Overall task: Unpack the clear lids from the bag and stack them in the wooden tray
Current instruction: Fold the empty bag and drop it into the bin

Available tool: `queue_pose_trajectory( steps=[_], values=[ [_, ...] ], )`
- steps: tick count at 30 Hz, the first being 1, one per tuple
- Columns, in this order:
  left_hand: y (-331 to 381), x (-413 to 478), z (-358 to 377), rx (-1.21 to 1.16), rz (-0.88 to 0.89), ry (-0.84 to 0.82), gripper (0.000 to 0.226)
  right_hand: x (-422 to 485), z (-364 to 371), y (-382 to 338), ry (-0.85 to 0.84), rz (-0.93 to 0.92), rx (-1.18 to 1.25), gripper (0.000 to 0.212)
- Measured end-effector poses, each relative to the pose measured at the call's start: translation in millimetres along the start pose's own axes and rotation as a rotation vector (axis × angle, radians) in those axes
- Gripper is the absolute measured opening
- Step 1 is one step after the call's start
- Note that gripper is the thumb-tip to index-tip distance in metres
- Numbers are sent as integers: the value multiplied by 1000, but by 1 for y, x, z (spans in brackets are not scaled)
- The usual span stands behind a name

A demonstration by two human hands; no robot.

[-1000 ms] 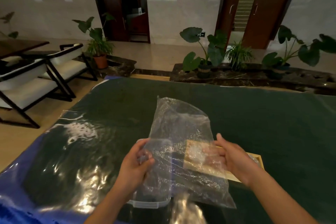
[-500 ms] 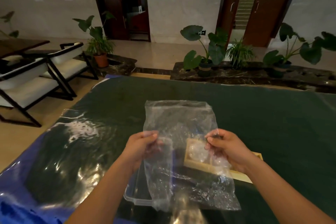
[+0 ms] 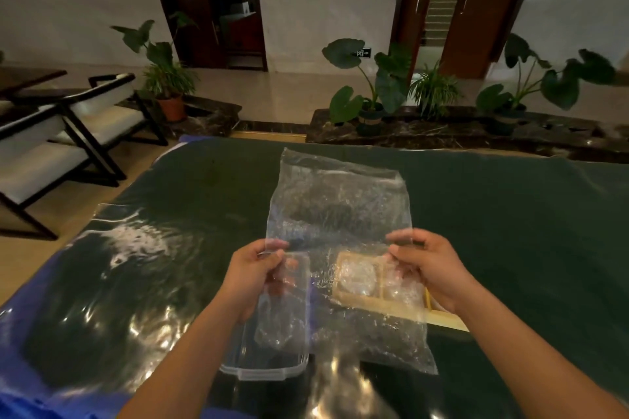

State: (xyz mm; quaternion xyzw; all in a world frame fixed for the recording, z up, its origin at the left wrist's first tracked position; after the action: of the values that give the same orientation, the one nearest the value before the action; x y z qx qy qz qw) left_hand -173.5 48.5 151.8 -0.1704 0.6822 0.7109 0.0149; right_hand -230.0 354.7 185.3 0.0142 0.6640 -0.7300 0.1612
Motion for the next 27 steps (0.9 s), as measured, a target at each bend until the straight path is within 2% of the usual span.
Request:
queue_pose_trajectory(
  steps=[5, 9, 13, 15, 17, 19, 22, 24, 25, 27],
  values=[
    [-2, -5, 2, -2, -88, -157, 20, 0, -13, 3, 24, 16, 24, 14],
    [11, -8, 0, 73, 20, -114, 26, -3, -9, 6, -44, 40, 31, 17],
    [15, -10, -5, -79, 83, -41, 23, -5, -3, 12, -69, 68, 105, 29],
    [12, -11, 0, -221, 32, -136, 27, -5, -2, 15, -43, 66, 148, 30],
    [8, -16, 6, -206, -15, -257, 36, -4, -3, 16, 6, 53, 186, 25],
    [4, -16, 2, -112, -21, -223, 40, -7, -4, 13, 19, 29, 173, 23],
    [4, -14, -7, -166, -11, -68, 42, -11, 4, 8, -39, -7, 111, 23],
    [2, -13, -10, -237, -52, -11, 42, -9, 5, 10, -36, -10, 71, 37],
    [2, -14, -10, -289, -73, -17, 37, -7, 4, 11, -27, -12, 56, 42],
    [3, -19, 0, -389, -117, -131, 29, -4, 2, 10, 10, -42, 4, 46]
  ],
)
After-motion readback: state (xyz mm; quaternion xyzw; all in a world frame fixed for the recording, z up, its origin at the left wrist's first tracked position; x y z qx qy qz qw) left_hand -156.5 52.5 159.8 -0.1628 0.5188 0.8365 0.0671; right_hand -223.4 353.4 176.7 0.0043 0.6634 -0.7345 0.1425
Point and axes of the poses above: each hand's wrist, its own x-axis towards the middle knuckle, its own z-axis out of the palm, y = z × x, the point moved 9 cm from there along x, towards the middle knuckle, and after that the axes turned 5 degrees about x, right-handed, at the moved point
